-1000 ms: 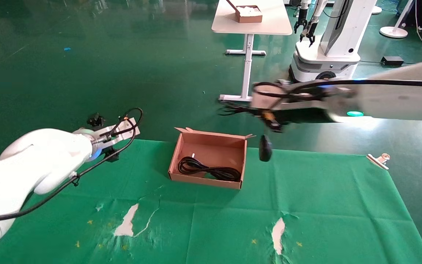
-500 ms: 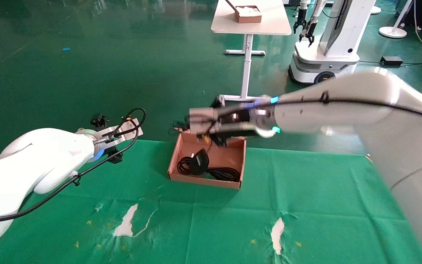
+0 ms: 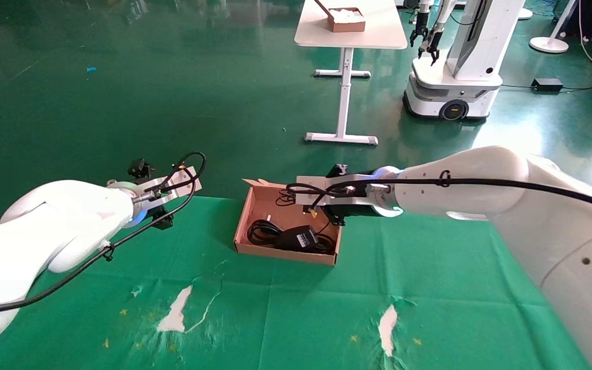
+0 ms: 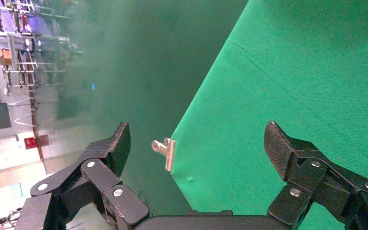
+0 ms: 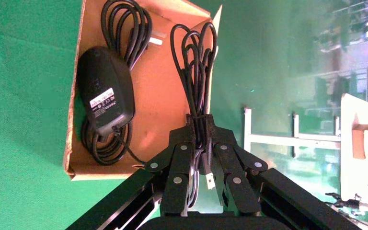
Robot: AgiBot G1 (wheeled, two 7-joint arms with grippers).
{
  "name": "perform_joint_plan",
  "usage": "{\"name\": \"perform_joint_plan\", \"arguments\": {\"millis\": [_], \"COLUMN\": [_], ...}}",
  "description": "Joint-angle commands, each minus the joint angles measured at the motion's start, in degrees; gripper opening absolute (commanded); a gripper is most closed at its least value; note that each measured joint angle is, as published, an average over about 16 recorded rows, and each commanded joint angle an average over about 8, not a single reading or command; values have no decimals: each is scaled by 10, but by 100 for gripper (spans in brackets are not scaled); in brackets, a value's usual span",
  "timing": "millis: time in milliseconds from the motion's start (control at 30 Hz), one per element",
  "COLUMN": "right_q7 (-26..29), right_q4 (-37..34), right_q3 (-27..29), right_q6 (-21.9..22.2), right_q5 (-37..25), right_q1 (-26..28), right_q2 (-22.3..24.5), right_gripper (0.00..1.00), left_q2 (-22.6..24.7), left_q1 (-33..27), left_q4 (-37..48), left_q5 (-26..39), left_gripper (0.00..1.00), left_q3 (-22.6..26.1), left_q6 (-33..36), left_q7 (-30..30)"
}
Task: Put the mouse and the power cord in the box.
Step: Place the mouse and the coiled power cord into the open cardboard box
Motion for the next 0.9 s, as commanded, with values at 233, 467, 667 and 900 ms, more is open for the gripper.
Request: {"name": "perform_joint_plan", "arguments": {"millis": [233, 467, 667, 900], "right_q7": [2, -1, -2, 8], "right_q4": [-1, 3, 6, 34], "right_q3": [-3, 2, 6, 30], "right_q6": [3, -2, -7, -33], "right_q5": [0, -2, -2, 34], "right_q1": [0, 0, -1, -23], "right_q2": [0, 2, 4, 31], "right_gripper": [100, 100, 100, 100], "left_q2": [0, 0, 0, 0], "left_q1": [0, 0, 0, 0], "left_q4": [0, 0, 0, -1], "left_q5": [0, 0, 0, 0], "left_gripper": [100, 100, 100, 100], "left_q3": [0, 0, 0, 0], "left_q6": [0, 0, -1, -1], "left_q7": [0, 0, 0, 0]}}
